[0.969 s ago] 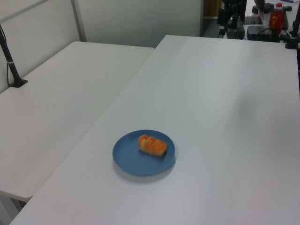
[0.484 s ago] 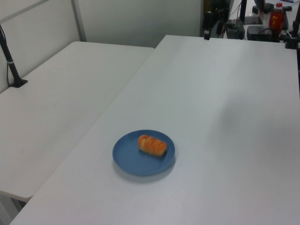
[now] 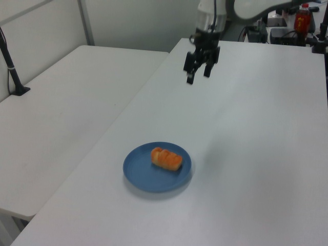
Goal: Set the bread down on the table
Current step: 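Move the open gripper over the orange bread roll on the blue plate, then lower the gripper onto the bread roll and close it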
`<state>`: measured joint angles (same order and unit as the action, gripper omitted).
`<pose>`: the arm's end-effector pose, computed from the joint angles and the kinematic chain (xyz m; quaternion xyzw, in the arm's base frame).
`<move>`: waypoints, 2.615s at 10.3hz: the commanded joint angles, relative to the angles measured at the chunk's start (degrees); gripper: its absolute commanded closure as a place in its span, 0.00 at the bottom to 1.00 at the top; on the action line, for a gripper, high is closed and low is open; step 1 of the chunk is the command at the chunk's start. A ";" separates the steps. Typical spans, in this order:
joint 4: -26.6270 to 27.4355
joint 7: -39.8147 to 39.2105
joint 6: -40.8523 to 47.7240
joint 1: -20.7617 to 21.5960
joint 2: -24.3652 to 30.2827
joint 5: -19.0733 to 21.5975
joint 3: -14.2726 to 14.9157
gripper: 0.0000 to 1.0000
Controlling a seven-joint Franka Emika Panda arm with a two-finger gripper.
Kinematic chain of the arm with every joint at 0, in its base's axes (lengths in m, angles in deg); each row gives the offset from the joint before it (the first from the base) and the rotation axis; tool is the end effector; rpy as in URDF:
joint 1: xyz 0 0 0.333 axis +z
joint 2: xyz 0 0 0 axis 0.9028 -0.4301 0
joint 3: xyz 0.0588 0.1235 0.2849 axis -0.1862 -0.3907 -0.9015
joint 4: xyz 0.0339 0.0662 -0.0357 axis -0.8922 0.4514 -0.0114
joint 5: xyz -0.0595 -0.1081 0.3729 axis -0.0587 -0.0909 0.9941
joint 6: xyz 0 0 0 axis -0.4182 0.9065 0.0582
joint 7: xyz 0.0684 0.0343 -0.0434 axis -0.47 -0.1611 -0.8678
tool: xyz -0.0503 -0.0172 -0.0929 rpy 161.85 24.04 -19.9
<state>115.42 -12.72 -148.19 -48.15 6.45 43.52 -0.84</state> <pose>0.6535 0.1907 0.5107 -0.9868 0.1274 -0.0700 0.0709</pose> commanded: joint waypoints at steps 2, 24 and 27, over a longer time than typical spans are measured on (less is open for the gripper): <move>-4.85 9.89 -6.54 9.18 -8.65 -4.46 1.09 0.00; -14.35 17.56 -15.88 17.28 -27.12 -15.30 1.88 0.88; -14.35 17.56 -15.61 17.38 -26.86 -16.79 1.97 1.00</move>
<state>101.92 3.23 -163.55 -31.76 -19.96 28.12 0.06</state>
